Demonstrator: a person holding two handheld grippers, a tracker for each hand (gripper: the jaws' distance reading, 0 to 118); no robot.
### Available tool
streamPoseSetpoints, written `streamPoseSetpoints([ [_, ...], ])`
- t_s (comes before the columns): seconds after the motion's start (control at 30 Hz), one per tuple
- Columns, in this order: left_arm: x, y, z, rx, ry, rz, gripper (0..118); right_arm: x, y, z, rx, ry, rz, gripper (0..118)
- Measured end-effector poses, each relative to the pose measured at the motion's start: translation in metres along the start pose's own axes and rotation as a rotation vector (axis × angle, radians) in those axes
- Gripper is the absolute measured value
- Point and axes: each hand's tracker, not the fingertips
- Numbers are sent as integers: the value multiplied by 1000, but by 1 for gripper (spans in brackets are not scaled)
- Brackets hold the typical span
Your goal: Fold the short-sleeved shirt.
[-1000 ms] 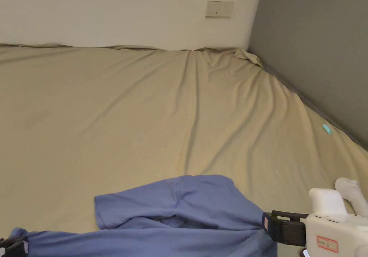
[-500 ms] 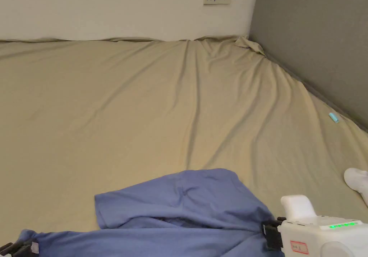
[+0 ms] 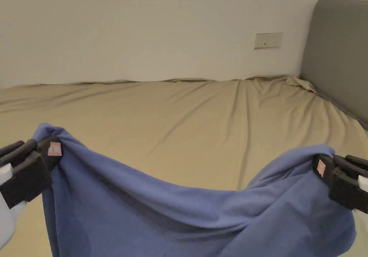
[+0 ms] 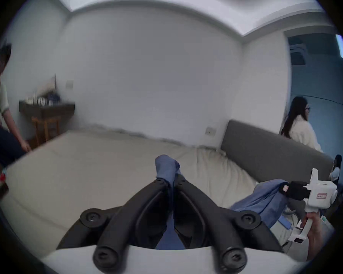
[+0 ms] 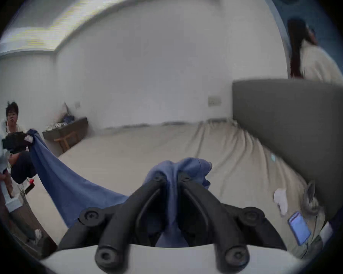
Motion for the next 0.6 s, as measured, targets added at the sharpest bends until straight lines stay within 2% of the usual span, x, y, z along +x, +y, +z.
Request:
streamPoseSetpoints([
  [0.13,11,85,38,183,-37,-63,4,-12,74,31,176,34,-3,10],
  [0.3,4,180,42,276,-47,-99,4,-13,167,37,295,35,5,10],
  [0.5,-21,268,-6,303,65,-153,4,-22,266,-4,338,55,20,10],
  [0.6,-39,298,-46,269,78,-126,4,-32,304,-37,339,44,34,10],
])
